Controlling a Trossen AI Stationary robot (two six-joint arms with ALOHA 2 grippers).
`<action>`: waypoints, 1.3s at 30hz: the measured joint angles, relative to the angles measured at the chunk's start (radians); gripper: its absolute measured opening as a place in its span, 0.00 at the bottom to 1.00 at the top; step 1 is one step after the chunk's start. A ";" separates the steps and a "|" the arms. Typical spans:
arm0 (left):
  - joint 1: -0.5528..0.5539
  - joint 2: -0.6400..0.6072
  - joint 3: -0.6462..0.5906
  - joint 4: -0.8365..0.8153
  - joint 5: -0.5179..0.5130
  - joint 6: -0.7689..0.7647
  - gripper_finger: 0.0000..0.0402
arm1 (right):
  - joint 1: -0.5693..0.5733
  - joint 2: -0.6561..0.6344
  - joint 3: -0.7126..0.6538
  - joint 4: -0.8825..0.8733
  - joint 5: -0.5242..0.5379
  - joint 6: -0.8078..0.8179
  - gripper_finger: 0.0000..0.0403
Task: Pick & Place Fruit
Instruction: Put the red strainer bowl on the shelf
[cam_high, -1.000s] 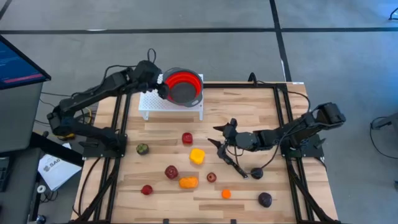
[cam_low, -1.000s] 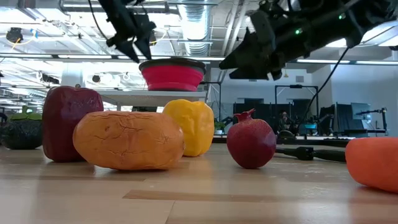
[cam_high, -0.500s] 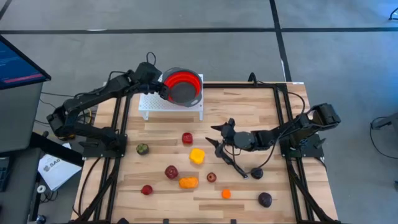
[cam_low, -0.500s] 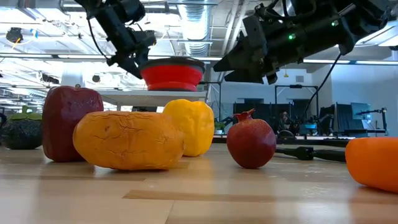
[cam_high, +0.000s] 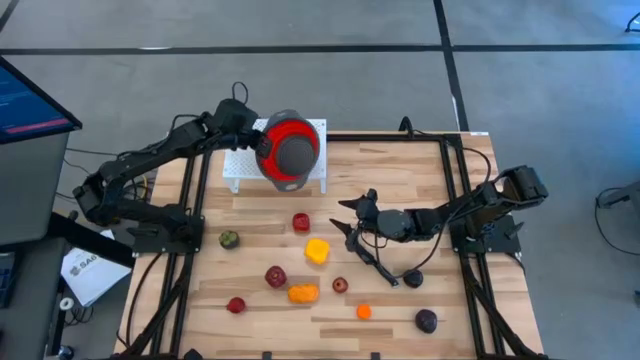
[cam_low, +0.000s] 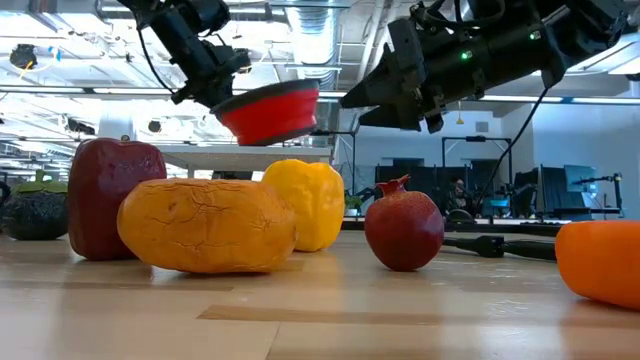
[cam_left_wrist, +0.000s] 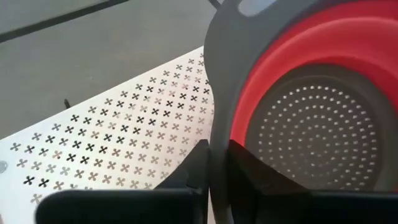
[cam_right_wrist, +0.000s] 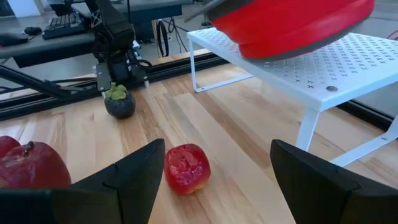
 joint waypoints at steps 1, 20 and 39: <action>0.012 -0.009 -0.001 -0.007 0.015 0.001 0.05 | 0.000 0.000 0.000 0.001 0.000 0.000 0.71; 0.345 -0.256 -0.002 -0.200 0.134 0.073 0.12 | 0.001 0.000 0.000 0.001 0.000 0.000 0.71; 0.364 -0.154 -0.006 -0.146 0.059 0.132 0.11 | 0.010 0.000 0.000 0.007 -0.004 0.019 0.71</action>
